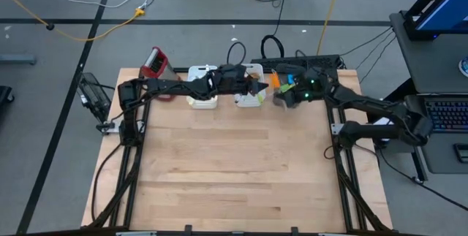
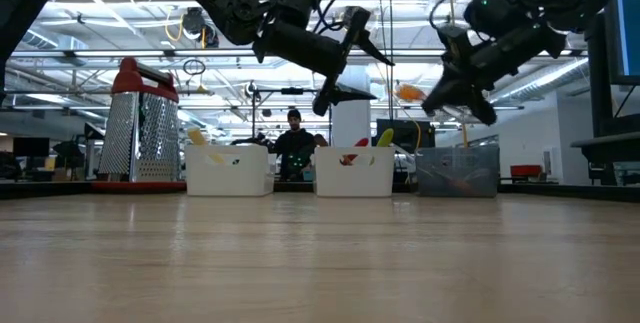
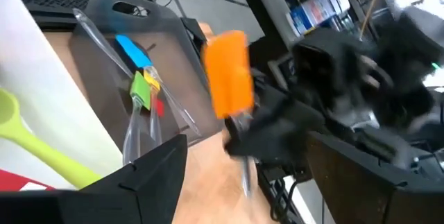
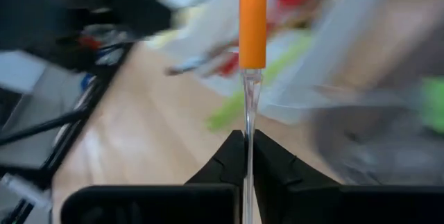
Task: Pick & Place Kitchen Items
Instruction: Put the orange spatula into the black bin
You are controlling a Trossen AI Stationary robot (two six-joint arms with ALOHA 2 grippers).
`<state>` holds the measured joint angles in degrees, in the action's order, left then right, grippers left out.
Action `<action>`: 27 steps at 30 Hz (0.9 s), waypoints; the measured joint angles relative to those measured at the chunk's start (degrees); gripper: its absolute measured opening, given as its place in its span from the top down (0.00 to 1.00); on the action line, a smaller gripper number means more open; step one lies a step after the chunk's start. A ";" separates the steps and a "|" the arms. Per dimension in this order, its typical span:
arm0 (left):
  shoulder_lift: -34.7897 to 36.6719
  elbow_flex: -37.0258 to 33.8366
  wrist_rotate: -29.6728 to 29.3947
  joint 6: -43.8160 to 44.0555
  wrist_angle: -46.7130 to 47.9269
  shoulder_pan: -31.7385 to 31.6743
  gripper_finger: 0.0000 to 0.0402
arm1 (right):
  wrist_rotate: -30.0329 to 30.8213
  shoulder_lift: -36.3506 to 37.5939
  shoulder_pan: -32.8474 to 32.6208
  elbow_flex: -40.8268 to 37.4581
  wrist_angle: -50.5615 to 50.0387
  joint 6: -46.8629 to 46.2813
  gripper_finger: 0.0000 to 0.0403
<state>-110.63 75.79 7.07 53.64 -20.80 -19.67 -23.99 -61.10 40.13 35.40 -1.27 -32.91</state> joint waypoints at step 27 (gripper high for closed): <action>-0.02 -0.04 -2.69 -14.71 -3.06 5.50 0.26 | -9.11 -28.22 21.99 28.72 -49.50 11.27 0.98</action>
<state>-110.65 75.75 4.38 38.92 -23.86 -14.17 -33.10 -89.32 62.11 64.12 -50.77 -21.64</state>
